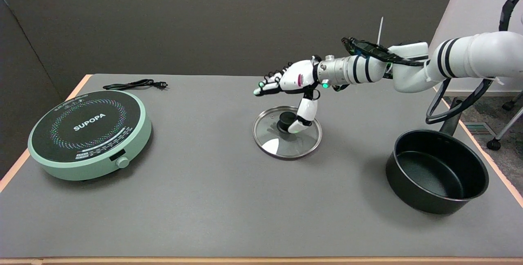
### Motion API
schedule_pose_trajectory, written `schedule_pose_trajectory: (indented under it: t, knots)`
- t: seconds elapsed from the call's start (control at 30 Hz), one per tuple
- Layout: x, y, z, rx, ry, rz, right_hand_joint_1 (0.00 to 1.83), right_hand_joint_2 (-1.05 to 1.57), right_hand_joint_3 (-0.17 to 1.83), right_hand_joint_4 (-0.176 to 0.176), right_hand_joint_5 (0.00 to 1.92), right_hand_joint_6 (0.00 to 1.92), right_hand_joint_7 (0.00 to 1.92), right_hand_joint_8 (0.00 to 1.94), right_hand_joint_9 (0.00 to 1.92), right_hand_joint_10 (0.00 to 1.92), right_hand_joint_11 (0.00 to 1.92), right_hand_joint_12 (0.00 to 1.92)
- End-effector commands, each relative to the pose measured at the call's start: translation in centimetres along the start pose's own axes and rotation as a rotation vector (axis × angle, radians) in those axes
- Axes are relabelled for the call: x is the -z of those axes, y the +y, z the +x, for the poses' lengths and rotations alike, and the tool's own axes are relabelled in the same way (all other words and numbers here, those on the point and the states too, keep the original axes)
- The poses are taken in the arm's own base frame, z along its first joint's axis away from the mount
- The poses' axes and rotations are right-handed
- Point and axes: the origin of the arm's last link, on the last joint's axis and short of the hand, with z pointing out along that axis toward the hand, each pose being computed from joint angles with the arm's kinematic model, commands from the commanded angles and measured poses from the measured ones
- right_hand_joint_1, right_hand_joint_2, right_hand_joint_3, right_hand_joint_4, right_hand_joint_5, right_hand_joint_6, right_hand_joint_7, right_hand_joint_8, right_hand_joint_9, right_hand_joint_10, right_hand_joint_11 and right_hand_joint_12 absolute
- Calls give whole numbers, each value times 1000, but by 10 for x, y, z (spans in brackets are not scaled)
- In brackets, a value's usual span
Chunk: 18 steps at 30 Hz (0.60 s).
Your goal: Place the pot lid onto the table.
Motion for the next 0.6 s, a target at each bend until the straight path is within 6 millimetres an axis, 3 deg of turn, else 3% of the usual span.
schedule_pose_trajectory:
  t: [0.03,0.13,0.23,0.43,0.6]
  knots:
    - [36,42,18,-265,217,-130,341,292,739,87,-1,18,-1,105,68,154,209,411]
    - [55,55,16,-440,293,-180,241,264,814,83,-1,19,26,91,74,209,161,539]
    - [77,64,10,-564,348,-218,209,266,825,86,-1,26,40,99,92,219,167,540]
    - [127,84,-21,-843,469,-309,118,258,838,94,-1,45,47,97,95,211,170,535]
    - [173,94,-43,-1134,689,-366,58,276,857,96,-1,48,40,71,85,182,143,505]
